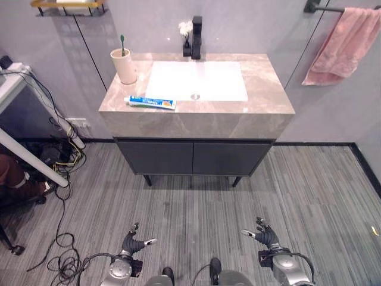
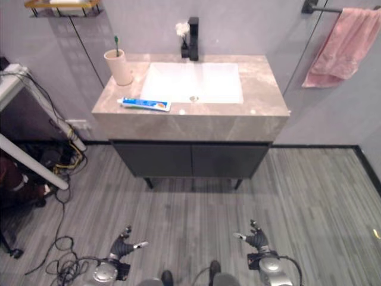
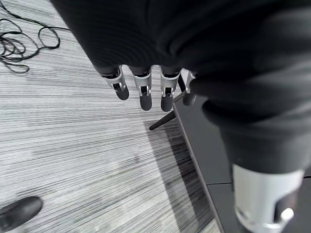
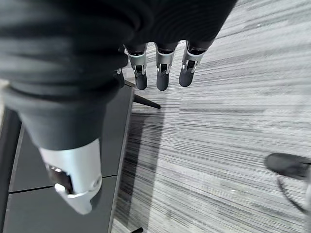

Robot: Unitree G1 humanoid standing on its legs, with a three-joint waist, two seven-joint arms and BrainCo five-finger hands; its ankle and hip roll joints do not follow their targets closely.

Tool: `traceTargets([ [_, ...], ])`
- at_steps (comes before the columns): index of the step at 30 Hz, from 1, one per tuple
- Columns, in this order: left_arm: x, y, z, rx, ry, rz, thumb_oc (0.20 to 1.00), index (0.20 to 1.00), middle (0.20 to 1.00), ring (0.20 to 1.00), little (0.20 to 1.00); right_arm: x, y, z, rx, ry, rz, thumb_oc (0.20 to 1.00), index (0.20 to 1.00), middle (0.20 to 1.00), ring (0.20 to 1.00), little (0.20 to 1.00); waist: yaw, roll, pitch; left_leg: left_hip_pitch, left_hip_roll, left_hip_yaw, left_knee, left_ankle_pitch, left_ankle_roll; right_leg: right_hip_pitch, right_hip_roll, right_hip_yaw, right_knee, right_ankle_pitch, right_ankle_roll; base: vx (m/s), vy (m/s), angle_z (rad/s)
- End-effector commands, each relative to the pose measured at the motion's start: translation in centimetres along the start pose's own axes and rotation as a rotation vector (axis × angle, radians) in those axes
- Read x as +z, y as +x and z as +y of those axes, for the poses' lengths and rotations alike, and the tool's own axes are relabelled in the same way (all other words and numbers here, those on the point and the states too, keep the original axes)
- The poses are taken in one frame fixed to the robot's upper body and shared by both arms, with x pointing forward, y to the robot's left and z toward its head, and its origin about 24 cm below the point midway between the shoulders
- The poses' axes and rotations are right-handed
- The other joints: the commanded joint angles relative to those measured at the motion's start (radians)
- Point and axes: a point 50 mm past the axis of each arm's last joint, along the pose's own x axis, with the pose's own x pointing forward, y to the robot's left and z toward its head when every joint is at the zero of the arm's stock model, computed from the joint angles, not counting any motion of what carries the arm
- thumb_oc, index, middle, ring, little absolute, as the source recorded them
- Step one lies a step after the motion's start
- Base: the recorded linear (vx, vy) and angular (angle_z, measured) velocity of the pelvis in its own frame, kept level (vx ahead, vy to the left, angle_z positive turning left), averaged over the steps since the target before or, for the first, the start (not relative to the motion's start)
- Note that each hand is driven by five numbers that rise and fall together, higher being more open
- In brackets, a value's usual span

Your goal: Put brush and paste in cup on sink, flatten towel.

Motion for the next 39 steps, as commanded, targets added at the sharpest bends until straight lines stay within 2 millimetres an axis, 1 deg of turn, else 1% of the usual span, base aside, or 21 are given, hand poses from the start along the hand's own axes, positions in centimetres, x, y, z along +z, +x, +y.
traceTargets([
  [1, 1.5, 0.6, 1.1, 0.028, 0.007, -0.073, 1.0, 1.0, 1.0, 1.0, 1.0, 1.7, 0.3, -0.4, -0.007, -0.015, -0.08, 1.0, 1.0, 1.0, 1.0, 1.0, 0.0, -0.019, -0.003, -0.049, -0.013, -0.051, 0.159, -0.069, -0.011, 0.031, -0.026, 0.005, 0.114, -0.03, 0.068, 0.02, -0.006, 0.1],
  [4, 0.9, 0.5, 0.7, 0.026, -0.014, -0.043, 1.0, 1.0, 1.0, 1.0, 1.0, 1.0, 0.2, 0.0, -0.009, 0.013, -0.052, 1.0, 1.0, 1.0, 1.0, 1.0, -0.001, -0.019, -0.012, -0.031, -0.015, -0.05, 0.133, -0.062, -0.01, 0.049, -0.025, 0.004, 0.086, -0.019, 0.067, 0.04, -0.009, 0.06],
  [6, 0.4, 0.4, 0.5, 0.023, -0.006, -0.02, 1.0, 1.0, 1.0, 1.0, 1.0, 0.8, 0.3, 0.7, 0.011, 0.047, -0.038, 1.0, 1.0, 1.0, 1.0, 1.0, 0.0, -0.018, -0.017, -0.019, -0.016, -0.048, 0.112, -0.053, -0.009, 0.063, -0.022, 0.004, 0.064, -0.011, 0.067, 0.02, -0.002, -0.01],
  [11, 0.4, 0.4, 0.2, -0.001, 0.0, -0.021, 1.0, 1.0, 1.0, 1.0, 1.0, 0.3, 0.2, 1.5, 0.052, 0.057, -0.012, 1.0, 1.0, 1.0, 1.0, 1.0, 0.005, -0.015, -0.021, 0.0, -0.021, -0.045, 0.076, -0.038, -0.003, 0.081, -0.02, 0.005, 0.03, -0.002, 0.064, 0.0, 0.0, 0.0],
  [17, 0.1, 0.2, -0.2, -0.017, -0.026, -0.004, 1.0, 1.0, 1.0, 1.0, 1.0, -0.6, 0.0, 1.6, 0.041, 0.119, 0.034, 1.0, 1.0, 1.0, 1.0, 1.0, 0.007, -0.012, -0.023, 0.011, -0.03, -0.045, 0.057, -0.035, 0.002, 0.095, -0.02, 0.007, 0.002, 0.001, 0.062, 0.0, 0.0, 0.0],
  [22, 0.2, 0.1, -0.4, -0.042, -0.016, -0.013, 1.0, 1.0, 1.0, 1.0, 1.0, -1.1, 0.0, 1.3, 0.032, 0.115, 0.057, 1.0, 1.0, 1.0, 1.0, 1.0, 0.011, -0.013, -0.024, 0.016, -0.036, -0.044, 0.049, -0.036, 0.008, 0.108, -0.023, 0.011, -0.019, 0.009, 0.065, 0.01, 0.033, 0.0],
  [25, 0.1, 0.1, -0.5, -0.048, -0.008, -0.011, 1.0, 1.0, 1.0, 1.0, 1.0, -1.4, 0.0, 1.4, 0.029, 0.121, 0.079, 1.0, 1.0, 1.0, 1.0, 1.0, 0.016, -0.017, -0.026, 0.019, -0.044, -0.043, 0.037, -0.036, 0.012, 0.123, -0.029, 0.015, -0.054, 0.022, 0.069, 0.02, 0.062, 0.0],
  [31, 0.3, 0.2, -0.6, -0.051, 0.001, -0.013, 1.0, 1.0, 1.0, 1.0, 1.0, -1.1, 0.2, 1.5, 0.033, 0.108, 0.076, 1.0, 1.0, 1.0, 1.0, 1.0, 0.024, -0.023, -0.029, 0.011, -0.058, -0.039, 0.033, -0.039, 0.018, 0.138, -0.04, 0.025, -0.102, 0.044, 0.077, 0.01, 0.064, -0.01],
  [33, 0.7, 0.3, -0.4, -0.05, 0.007, -0.032, 1.0, 1.0, 1.0, 1.0, 1.0, -0.8, 0.3, 1.6, 0.032, 0.097, 0.069, 1.0, 1.0, 1.0, 1.0, 1.0, 0.03, -0.025, -0.027, 0.005, -0.068, -0.038, 0.034, -0.044, 0.023, 0.146, -0.048, 0.029, -0.116, 0.053, 0.085, 0.02, 0.111, -0.01],
  [39, 1.0, 0.4, 0.0, -0.045, 0.024, -0.045, 1.0, 1.0, 1.0, 1.0, 1.0, -0.3, 0.6, 1.6, 0.032, 0.099, 0.057, 1.0, 1.0, 1.0, 1.0, 1.0, 0.033, -0.028, -0.02, -0.002, -0.091, -0.036, 0.026, -0.052, 0.044, 0.127, -0.069, 0.049, -0.095, 0.085, 0.106, 0.02, 0.132, 0.02],
])
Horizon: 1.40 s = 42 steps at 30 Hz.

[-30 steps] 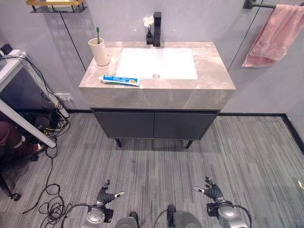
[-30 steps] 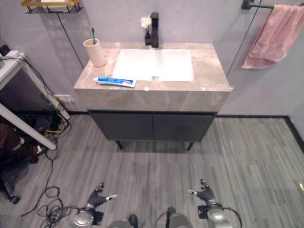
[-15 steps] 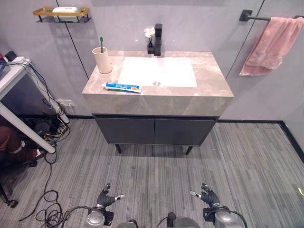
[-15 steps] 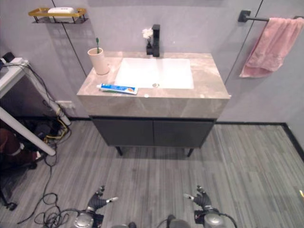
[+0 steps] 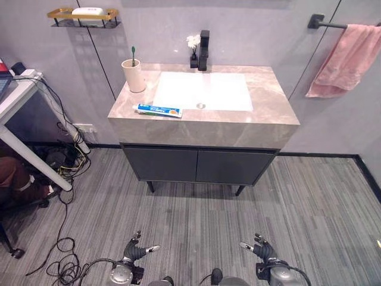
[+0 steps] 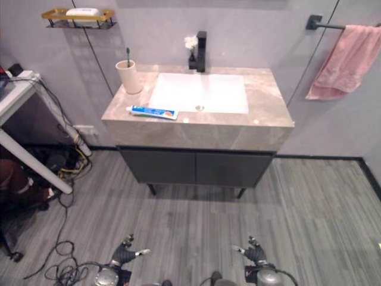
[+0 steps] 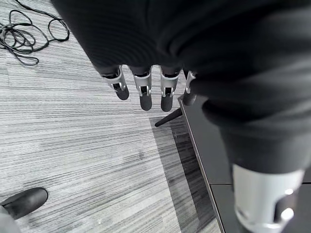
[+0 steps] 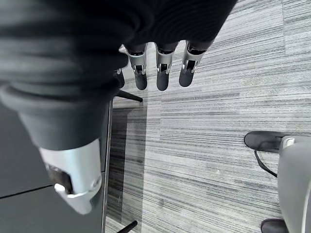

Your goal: Put brush and paste in cup on sink, flatten towel.

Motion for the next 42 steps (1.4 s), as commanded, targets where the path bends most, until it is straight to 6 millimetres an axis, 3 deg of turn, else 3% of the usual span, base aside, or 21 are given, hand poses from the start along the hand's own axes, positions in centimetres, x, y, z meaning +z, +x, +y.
traceTargets([
  [1, 2.6, 0.7, 1.2, 0.014, 0.048, -0.111, 1.0, 1.0, 1.0, 1.0, 1.0, 3.3, 0.9, 0.7, 0.024, -0.018, -0.104, 1.0, 1.0, 1.0, 1.0, 1.0, 0.006, -0.031, 0.066, -0.014, -0.073, -0.028, 0.046, -0.045, 0.036, 0.063, -0.061, 0.064, 0.015, 0.087, 0.1, 0.01, 0.154, 0.03],
  [3, 2.5, 0.7, 1.3, 0.015, 0.056, -0.11, 1.0, 1.0, 1.0, 1.0, 1.0, 3.4, 0.9, 0.7, 0.022, -0.025, -0.105, 1.0, 1.0, 1.0, 1.0, 1.0, 0.007, -0.03, 0.067, -0.013, -0.079, -0.027, 0.038, -0.045, 0.042, 0.049, -0.067, 0.068, 0.035, 0.104, 0.105, 0.02, 0.161, 0.02],
  [4, 2.4, 0.6, 1.4, 0.018, 0.064, -0.107, 1.0, 1.0, 1.0, 1.0, 1.0, 3.5, 0.9, 0.5, 0.018, -0.028, -0.108, 1.0, 1.0, 1.0, 1.0, 1.0, 0.004, -0.028, 0.073, -0.003, -0.093, -0.032, 0.024, -0.043, 0.055, 0.022, -0.079, 0.083, 0.084, 0.156, 0.11, 0.04, 0.179, 0.0],
  [7, 2.4, 0.5, 1.8, 0.018, 0.082, -0.115, 1.0, 1.0, 1.0, 1.0, 1.0, 3.8, 0.9, 0.0, -0.003, 0.002, -0.124, 1.0, 1.0, 1.0, 1.0, 1.0, -0.009, -0.015, 0.086, 0.027, -0.105, -0.045, -0.018, -0.029, 0.072, -0.038, -0.081, 0.111, 0.187, 0.233, 0.101, 0.04, 0.207, 0.0],
  [10, 1.9, 0.4, 1.8, 0.001, 0.102, -0.094, 1.0, 1.0, 1.0, 1.0, 1.0, 3.5, 0.8, -0.4, -0.015, 0.022, -0.117, 1.0, 1.0, 1.0, 1.0, 1.0, -0.022, 0.0, 0.094, 0.052, -0.104, -0.059, -0.049, -0.023, 0.079, -0.08, -0.044, 0.107, 0.247, 0.203, 0.085, 0.06, 0.151, 0.07],
  [11, 1.9, 0.4, 1.6, -0.011, 0.112, -0.095, 1.0, 1.0, 1.0, 1.0, 1.0, 3.4, 0.8, -0.6, -0.019, 0.028, -0.113, 1.0, 1.0, 1.0, 1.0, 1.0, -0.036, 0.006, 0.091, 0.059, -0.107, -0.072, -0.056, -0.019, 0.08, -0.097, -0.001, 0.128, 0.248, 0.173, 0.08, 0.11, 0.119, 0.02],
  [13, 2.0, 0.5, 1.8, -0.005, 0.117, -0.094, 1.0, 1.0, 1.0, 1.0, 1.0, 3.1, 0.8, -0.9, -0.037, 0.035, -0.103, 1.0, 1.0, 1.0, 1.0, 1.0, -0.041, 0.005, 0.09, 0.071, -0.112, -0.07, -0.068, -0.016, 0.078, -0.114, 0.039, 0.126, 0.204, 0.127, 0.074, 0.1, 0.082, 0.17],
  [15, 2.0, 0.6, 1.9, 0.004, 0.113, -0.09, 1.0, 1.0, 1.0, 1.0, 1.0, 3.2, 0.8, -1.0, -0.045, 0.032, -0.104, 1.0, 1.0, 1.0, 1.0, 1.0, -0.04, 0.001, 0.091, 0.078, -0.119, -0.068, -0.076, -0.022, 0.076, -0.123, 0.033, 0.097, 0.13, 0.134, 0.077, 0.13, 0.005, 0.4],
  [18, 2.6, 0.8, 1.4, -0.01, 0.119, -0.111, 1.0, 1.0, 1.0, 1.0, 1.0, 3.1, 0.8, -1.1, -0.053, 0.018, -0.101, 1.0, 1.0, 1.0, 1.0, 1.0, -0.058, -0.014, 0.102, 0.134, -0.138, -0.08, -0.083, -0.047, 0.063, -0.188, 0.011, 0.035, -0.091, 0.247, 0.116, 0.3, -0.026, 0.06],
  [22, 2.6, 0.8, 0.8, -0.038, 0.146, -0.117, 1.0, 1.0, 1.0, 1.0, 1.0, 3.1, 0.7, -1.1, -0.045, -0.009, -0.1, 1.0, 1.0, 1.0, 1.0, 1.0, -0.068, -0.009, 0.098, 0.183, -0.137, -0.098, -0.105, -0.052, 0.049, -0.184, 0.011, -0.017, -0.124, 0.269, 0.12, 0.22, -0.042, 0.11],
  [26, 2.1, 0.9, 0.2, -0.05, 0.162, -0.084, 1.0, 1.0, 1.0, 1.0, 1.0, 2.3, 0.5, -1.7, -0.06, -0.021, -0.078, 1.0, 1.0, 1.0, 1.0, 1.0, -0.07, 0.001, 0.059, 0.226, -0.117, -0.139, -0.106, -0.064, 0.027, -0.143, 0.044, 0.04, -0.131, 0.251, 0.092, 0.29, -0.118, 0.46],
  [30, 1.9, 1.0, -0.6, -0.071, 0.161, -0.07, 1.0, 1.0, 1.0, 1.0, 1.0, 2.3, 0.5, -2.8, -0.083, -0.046, -0.078, 1.0, 1.0, 1.0, 1.0, 1.0, -0.073, 0.035, 0.025, 0.217, -0.073, -0.183, -0.019, 0.01, -0.031, -0.101, 0.089, 0.021, -0.115, 0.194, 0.038, 0.3, -0.227, 0.05],
  [32, 1.8, 1.1, -0.7, -0.075, 0.18, -0.058, 1.0, 1.0, 1.0, 1.0, 1.0, 2.5, 0.5, -2.9, -0.082, -0.064, -0.086, 1.0, 1.0, 1.0, 1.0, 1.0, -0.078, 0.041, 0.022, 0.193, -0.062, -0.188, 0.073, 0.075, -0.071, -0.067, 0.11, 0.025, -0.116, 0.163, 0.015, 0.21, -0.19, 0.06],
  [34, 2.3, 1.4, -0.6, -0.074, 0.196, -0.066, 1.0, 1.0, 1.0, 1.0, 1.0, 2.7, 0.4, -3.2, -0.087, -0.072, -0.094, 1.0, 1.0, 1.0, 1.0, 1.0, -0.077, 0.029, 0.036, 0.108, -0.056, -0.183, 0.245, 0.179, -0.124, -0.021, 0.104, 0.028, -0.123, 0.139, -0.005, 0.13, -0.151, -0.03],
  [35, 2.3, 1.4, -0.6, -0.073, 0.196, -0.066, 1.0, 1.0, 1.0, 1.0, 1.0, 2.7, 0.4, -3.2, -0.087, -0.072, -0.095, 1.0, 1.0, 1.0, 1.0, 1.0, -0.079, 0.029, 0.035, 0.104, -0.056, -0.185, 0.251, 0.177, -0.125, -0.022, 0.104, 0.027, -0.123, 0.139, -0.005, 0.11, -0.207, -0.01],
  [36, 3.3, 1.7, -0.5, -0.063, 0.203, -0.094, 1.0, 1.0, 1.0, 1.0, 1.0, 3.0, 0.4, -3.4, -0.096, -0.08, -0.108, 1.0, 1.0, 1.0, 1.0, 1.0, -0.073, 0.001, 0.064, 0.003, -0.043, -0.151, 0.417, 0.237, -0.151, 0.008, 0.08, 0.032, -0.119, 0.118, -0.024, 0.06, -0.141, 0.01],
  [38, 3.8, 1.9, -0.3, -0.048, 0.201, -0.108, 1.0, 1.0, 1.0, 1.0, 1.0, 3.1, 0.4, -3.6, -0.104, -0.089, -0.112, 1.0, 1.0, 1.0, 1.0, 1.0, -0.071, -0.01, 0.077, -0.029, -0.028, -0.115, 0.465, 0.222, -0.136, 0.02, 0.073, 0.028, -0.113, 0.102, -0.032, 0.13, -0.185, 0.09],
  [39, 4.5, 2.1, -0.4, -0.047, 0.218, -0.131, 1.0, 1.0, 1.0, 1.0, 1.0, 2.9, 0.4, -3.7, -0.116, -0.11, -0.106, 1.0, 1.0, 1.0, 1.0, 1.0, -0.062, -0.021, 0.082, -0.091, -0.007, -0.06, 0.431, 0.189, -0.107, 0.045, 0.063, 0.03, -0.116, 0.09, -0.03, 0.21, -0.158, 0.09],
  [41, 4.4, 2.1, -0.3, -0.037, 0.228, -0.13, 1.0, 1.0, 1.0, 1.0, 1.0, 2.5, 0.2, -4.0, -0.127, -0.135, -0.092, 1.0, 1.0, 1.0, 1.0, 1.0, -0.05, -0.027, 0.079, -0.151, 0.001, -0.02, 0.338, 0.131, -0.082, 0.074, 0.052, 0.033, -0.131, 0.08, -0.018, 0.19, -0.036, 0.09],
  [42, 4.4, 2.1, -0.3, -0.037, 0.228, -0.129, 1.0, 1.0, 1.0, 1.0, 1.0, 2.4, 0.2, -4.0, -0.127, -0.135, -0.091, 1.0, 1.0, 1.0, 1.0, 1.0, -0.049, -0.027, 0.08, -0.148, 0.001, -0.019, 0.339, 0.127, -0.081, 0.078, 0.052, 0.035, -0.133, 0.078, -0.017, 0.24, 0.076, 0.05],
])
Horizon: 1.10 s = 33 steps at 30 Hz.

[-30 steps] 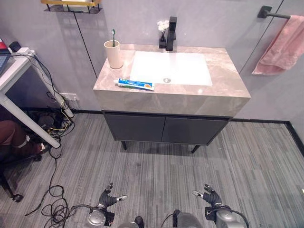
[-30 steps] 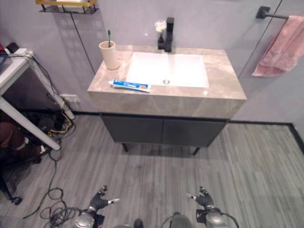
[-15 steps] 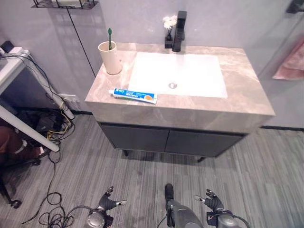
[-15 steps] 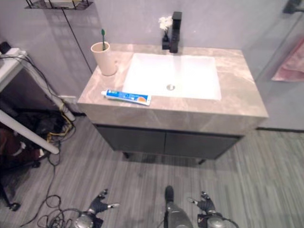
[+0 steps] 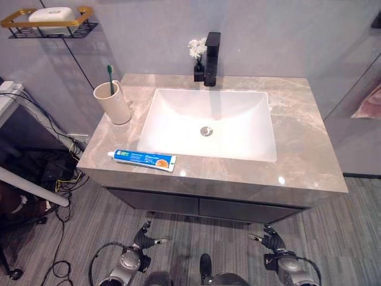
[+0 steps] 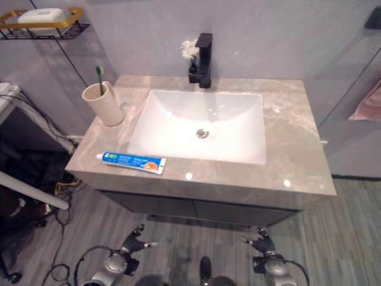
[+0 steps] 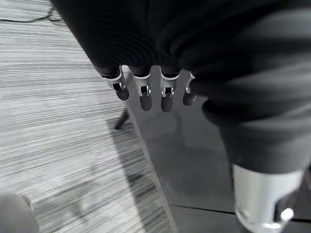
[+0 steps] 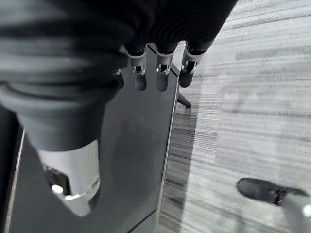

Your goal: Put brush and paste in cup on sink, flatten towel.

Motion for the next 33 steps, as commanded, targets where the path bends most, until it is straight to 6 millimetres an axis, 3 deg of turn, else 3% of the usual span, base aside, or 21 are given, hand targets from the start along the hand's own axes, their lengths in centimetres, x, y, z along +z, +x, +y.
traceTargets([
  [1, -0.6, -0.4, 0.8, 0.032, 0.068, -0.018, 1.0, 1.0, 1.0, 1.0, 1.0, 0.6, -0.1, -1.9, -0.049, -0.071, -0.048, 1.0, 1.0, 1.0, 1.0, 1.0, 0.035, 0.029, 0.015, 0.055, -0.069, 0.025, -0.308, 0.089, 0.087, -0.02, -0.017, 0.114, 0.101, -0.01, 0.184, 0.28, 0.13, -0.4],
  [2, -1.3, -0.7, 0.8, 0.033, 0.072, 0.002, 1.0, 1.0, 1.0, 1.0, 1.0, 0.5, -0.1, -1.6, -0.029, -0.122, -0.046, 1.0, 1.0, 1.0, 1.0, 1.0, 0.045, 0.04, 0.011, 0.069, -0.081, -0.03, -0.417, 0.098, 0.09, -0.016, -0.004, 0.143, 0.105, -0.019, 0.187, 0.32, 0.15, -0.64],
  [3, -1.7, -0.9, 0.8, 0.036, 0.072, 0.014, 1.0, 1.0, 1.0, 1.0, 1.0, 0.4, -0.1, -1.6, -0.02, -0.149, -0.041, 1.0, 1.0, 1.0, 1.0, 1.0, 0.051, 0.045, 0.014, 0.083, -0.085, -0.059, -0.452, 0.105, 0.094, -0.012, 0.001, 0.159, 0.117, -0.029, 0.186, 0.16, 0.084, -0.92],
  [5, -2.5, -1.1, 0.9, 0.031, 0.08, 0.045, 1.0, 1.0, 1.0, 1.0, 1.0, 0.5, 0.0, -1.4, -0.008, -0.187, -0.045, 1.0, 1.0, 1.0, 1.0, 1.0, 0.048, 0.046, 0.008, 0.111, -0.088, -0.064, -0.475, 0.083, 0.102, -0.01, 0.003, 0.176, 0.127, -0.038, 0.187, 0.11, 0.083, -0.92],
  [12, -3.4, -1.3, 0.8, -0.005, 0.173, 0.071, 1.0, 1.0, 1.0, 1.0, 1.0, -0.2, 0.0, -0.6, 0.02, -0.173, -0.004, 1.0, 1.0, 1.0, 1.0, 1.0, 0.046, 0.059, -0.012, 0.193, -0.107, -0.018, -0.568, 0.049, 0.147, -0.021, -0.007, 0.231, 0.137, -0.031, 0.219, 0.07, 0.156, -0.37],
  [20, -4.1, -1.5, 1.3, 0.006, 0.189, 0.095, 1.0, 1.0, 1.0, 1.0, 1.0, 1.2, 0.5, 0.8, 0.066, -0.206, -0.051, 1.0, 1.0, 1.0, 1.0, 1.0, 0.063, 0.044, 0.0, 0.174, -0.123, 0.013, -0.626, 0.058, 0.17, -0.087, -0.023, 0.274, 0.104, 0.039, 0.273, -0.07, 0.102, -0.12],
  [21, -4.4, -1.6, 1.5, 0.018, 0.193, 0.11, 1.0, 1.0, 1.0, 1.0, 1.0, 2.3, 0.7, 1.7, 0.091, -0.22, -0.086, 1.0, 1.0, 1.0, 1.0, 1.0, 0.085, 0.034, 0.004, 0.157, -0.114, 0.042, -0.637, 0.064, 0.17, -0.115, -0.032, 0.246, 0.099, 0.06, 0.287, -0.13, -0.017, -0.6],
  [22, -4.7, -1.7, 1.8, 0.026, 0.193, 0.121, 1.0, 1.0, 1.0, 1.0, 1.0, 2.8, 0.8, 2.3, 0.105, -0.234, -0.103, 1.0, 1.0, 1.0, 1.0, 1.0, 0.122, 0.031, 0.007, 0.154, -0.095, 0.078, -0.643, 0.064, 0.166, -0.125, -0.064, 0.132, 0.101, 0.055, 0.283, -0.14, -0.039, -0.76],
  [23, -5.1, -1.9, 1.9, 0.029, 0.195, 0.134, 1.0, 1.0, 1.0, 1.0, 1.0, 3.2, 0.9, 2.5, 0.115, -0.244, -0.118, 1.0, 1.0, 1.0, 1.0, 1.0, 0.131, 0.03, 0.001, 0.149, -0.085, 0.095, -0.648, 0.07, 0.16, -0.128, -0.087, 0.053, 0.103, 0.056, 0.278, -0.06, -0.034, -0.96],
  [24, -5.3, -2.0, 1.9, 0.033, 0.19, 0.145, 1.0, 1.0, 1.0, 1.0, 1.0, 3.4, 0.8, 2.8, 0.127, -0.251, -0.131, 1.0, 1.0, 1.0, 1.0, 1.0, 0.124, 0.031, 0.0, 0.148, -0.08, 0.098, -0.649, 0.075, 0.156, -0.121, -0.095, 0.03, 0.109, 0.049, 0.281, -0.01, -0.019, -1.05],
  [27, -6.0, -2.1, 2.6, 0.064, 0.172, 0.183, 1.0, 1.0, 1.0, 1.0, 1.0, 3.8, 0.9, 3.1, 0.145, -0.266, -0.147, 1.0, 1.0, 1.0, 1.0, 1.0, 0.115, 0.031, 0.0, 0.151, -0.075, 0.067, -0.646, 0.083, 0.158, -0.108, -0.059, 0.163, 0.173, -0.001, 0.284, -0.01, -0.039, -0.17],
  [33, -6.1, -2.2, 3.0, 0.072, 0.163, 0.191, 1.0, 1.0, 1.0, 1.0, 1.0, 3.0, 0.8, 2.3, 0.129, -0.277, -0.117, 1.0, 1.0, 1.0, 1.0, 1.0, 0.127, 0.027, 0.0, 0.139, -0.076, 0.014, -0.629, 0.09, 0.149, -0.073, -0.057, 0.185, 0.138, -0.029, 0.249, -0.03, -0.149, 0.37],
])
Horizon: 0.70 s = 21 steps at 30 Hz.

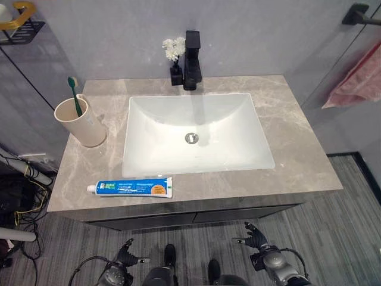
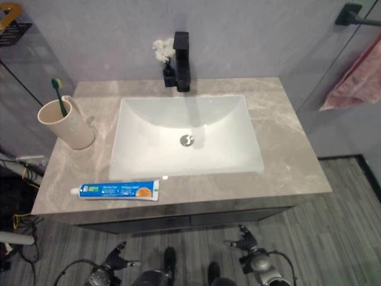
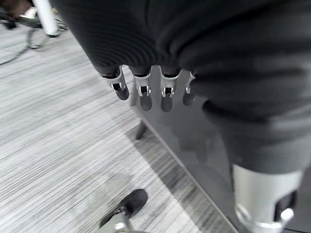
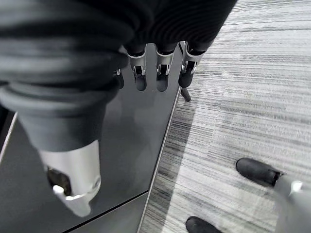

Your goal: Put brush and paste in cup on sink, flatten towel.

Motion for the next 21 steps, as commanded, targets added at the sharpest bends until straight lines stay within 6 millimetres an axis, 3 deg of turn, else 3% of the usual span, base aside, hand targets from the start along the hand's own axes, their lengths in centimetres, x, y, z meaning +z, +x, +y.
traceTargets([
  [1, 1.1, 0.5, 1.3, 0.047, -0.013, -0.038, 1.0, 1.0, 1.0, 1.0, 1.0, 1.0, 0.0, -1.6, -0.018, -0.053, -0.062, 1.0, 1.0, 1.0, 1.0, 1.0, 0.018, -0.004, 0.005, 0.037, -0.033, -0.038, 0.029, -0.062, -0.021, -0.041, -0.01, 0.041, 0.025, 0.064, 0.027, -0.03, -0.181, 0.46],
  [3, 1.3, 0.6, 1.4, 0.052, -0.018, -0.048, 1.0, 1.0, 1.0, 1.0, 1.0, 0.9, -0.1, -1.9, -0.024, -0.06, -0.066, 1.0, 1.0, 1.0, 1.0, 1.0, 0.014, -0.002, 0.008, 0.035, -0.033, -0.05, 0.028, -0.055, -0.025, -0.035, -0.009, 0.023, 0.019, 0.061, 0.023, -0.06, -0.175, 0.59],
  [4, 2.6, 0.8, 1.7, 0.052, -0.007, -0.105, 1.0, 1.0, 1.0, 1.0, 1.0, 0.4, -0.3, -3.1, -0.064, -0.064, -0.051, 1.0, 1.0, 1.0, 1.0, 1.0, 0.004, 0.009, 0.029, -0.001, -0.032, -0.054, 0.052, -0.044, -0.044, -0.04, -0.013, -0.014, 0.024, 0.057, 0.016, -0.15, -0.143, 0.7],
  [6, 3.9, 1.0, 2.1, 0.059, 0.01, -0.155, 1.0, 1.0, 1.0, 1.0, 1.0, -0.1, -0.6, -4.5, -0.112, -0.069, -0.036, 1.0, 1.0, 1.0, 1.0, 1.0, -0.024, 0.014, 0.04, -0.032, -0.004, 0.047, 0.082, -0.033, -0.058, -0.045, -0.035, -0.074, 0.033, 0.057, 0.018, -0.17, -0.111, 1.15],
  [7, 4.5, 1.0, 2.2, 0.061, 0.017, -0.18, 1.0, 1.0, 1.0, 1.0, 1.0, -0.7, -0.8, -5.1, -0.14, -0.068, -0.02, 1.0, 1.0, 1.0, 1.0, 1.0, -0.043, 0.016, 0.037, -0.029, 0.028, 0.136, 0.09, -0.03, -0.066, -0.048, -0.048, -0.107, 0.036, 0.059, 0.02, -0.1, -0.028, 1.31],
  [8, 4.7, 0.9, 2.2, 0.06, 0.019, -0.191, 1.0, 1.0, 1.0, 1.0, 1.0, -1.2, -1.0, -5.4, -0.157, -0.059, -0.001, 1.0, 1.0, 1.0, 1.0, 1.0, -0.047, 0.019, 0.036, -0.019, 0.044, 0.161, 0.106, -0.04, -0.069, -0.048, -0.054, -0.125, 0.039, 0.059, 0.018, -0.07, -0.011, 1.02],
  [11, 3.5, 0.6, 2.2, 0.06, 0.005, -0.163, 1.0, 1.0, 1.0, 1.0, 1.0, -2.0, -1.3, -5.7, -0.183, 0.002, 0.028, 1.0, 1.0, 1.0, 1.0, 1.0, -0.053, 0.021, 0.022, 0.014, 0.039, 0.101, 0.116, -0.074, -0.077, -0.049, -0.059, -0.133, 0.046, 0.057, 0.022, -0.02, 0.032, 0.51],
  [16, 1.2, 0.0, 1.1, 0.028, 0.021, -0.097, 1.0, 1.0, 1.0, 1.0, 1.0, -3.5, -1.5, -5.0, -0.176, 0.038, 0.101, 1.0, 1.0, 1.0, 1.0, 1.0, -0.031, 0.046, -0.014, 0.064, 0.009, 0.036, 0.019, -0.069, -0.06, -0.038, -0.073, -0.125, 0.034, 0.07, 0.033, 0.05, 0.119, 0.05],
  [18, 1.2, 0.0, 1.3, 0.028, 0.036, -0.105, 1.0, 1.0, 1.0, 1.0, 1.0, -3.5, -1.4, -4.5, -0.157, 0.018, 0.105, 1.0, 1.0, 1.0, 1.0, 1.0, -0.01, 0.046, -0.025, 0.077, 0.0, 0.038, 0.006, -0.073, -0.055, -0.019, -0.091, -0.138, 0.019, 0.077, 0.039, 0.06, 0.139, 0.0],
  [21, 2.7, -0.2, 2.4, 0.051, 0.12, -0.21, 1.0, 1.0, 1.0, 1.0, 1.0, -3.1, -1.1, -4.0, -0.144, 0.001, 0.098, 1.0, 1.0, 1.0, 1.0, 1.0, 0.027, 0.044, -0.03, 0.078, -0.018, 0.023, 0.006, -0.083, -0.047, 0.002, -0.111, -0.162, -0.008, 0.091, 0.053, 0.02, 0.07, 0.01],
])
